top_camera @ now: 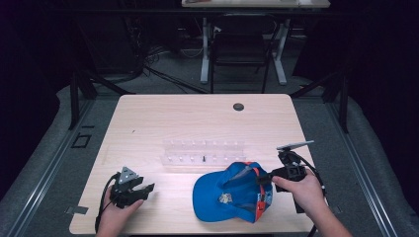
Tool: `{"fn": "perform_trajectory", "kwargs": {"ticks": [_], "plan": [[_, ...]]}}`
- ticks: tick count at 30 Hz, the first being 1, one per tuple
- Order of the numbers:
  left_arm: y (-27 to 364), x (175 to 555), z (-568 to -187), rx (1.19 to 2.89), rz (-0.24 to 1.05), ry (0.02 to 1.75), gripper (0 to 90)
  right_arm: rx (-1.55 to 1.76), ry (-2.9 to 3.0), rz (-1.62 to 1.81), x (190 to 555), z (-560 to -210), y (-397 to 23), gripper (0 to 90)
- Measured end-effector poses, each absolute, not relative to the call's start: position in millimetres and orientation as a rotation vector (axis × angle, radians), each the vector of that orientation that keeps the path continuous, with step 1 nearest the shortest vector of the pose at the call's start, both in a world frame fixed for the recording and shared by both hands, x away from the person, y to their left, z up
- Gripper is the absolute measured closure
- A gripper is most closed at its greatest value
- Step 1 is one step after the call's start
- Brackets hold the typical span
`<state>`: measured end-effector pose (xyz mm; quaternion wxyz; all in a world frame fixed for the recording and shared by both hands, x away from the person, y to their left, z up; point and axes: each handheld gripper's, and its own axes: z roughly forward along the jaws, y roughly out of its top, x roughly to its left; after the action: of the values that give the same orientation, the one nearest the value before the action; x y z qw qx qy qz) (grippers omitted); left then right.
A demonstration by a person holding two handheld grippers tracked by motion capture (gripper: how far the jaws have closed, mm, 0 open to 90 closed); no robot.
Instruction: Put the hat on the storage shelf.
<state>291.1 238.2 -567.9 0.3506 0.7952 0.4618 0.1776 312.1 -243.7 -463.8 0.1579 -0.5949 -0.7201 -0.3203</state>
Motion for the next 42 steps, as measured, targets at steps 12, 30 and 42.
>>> {"fn": "perform_trajectory", "kwargs": {"ticks": [12, 30, 42], "plan": [[239, 290, -567, 2.053, 0.460, 1.203, 46.4, -1.647, -2.081, -0.914, 317, -427, -237, 79.1], [238, 290, -568, 2.051, 0.461, 1.196, 46.6, -1.571, -1.959, -0.970, 322, -397, -226, 79.1], [237, 290, -568, 2.055, 0.460, 1.194, 46.6, -1.550, -1.852, -0.983, 327, -387, -221, 79.1]]}}
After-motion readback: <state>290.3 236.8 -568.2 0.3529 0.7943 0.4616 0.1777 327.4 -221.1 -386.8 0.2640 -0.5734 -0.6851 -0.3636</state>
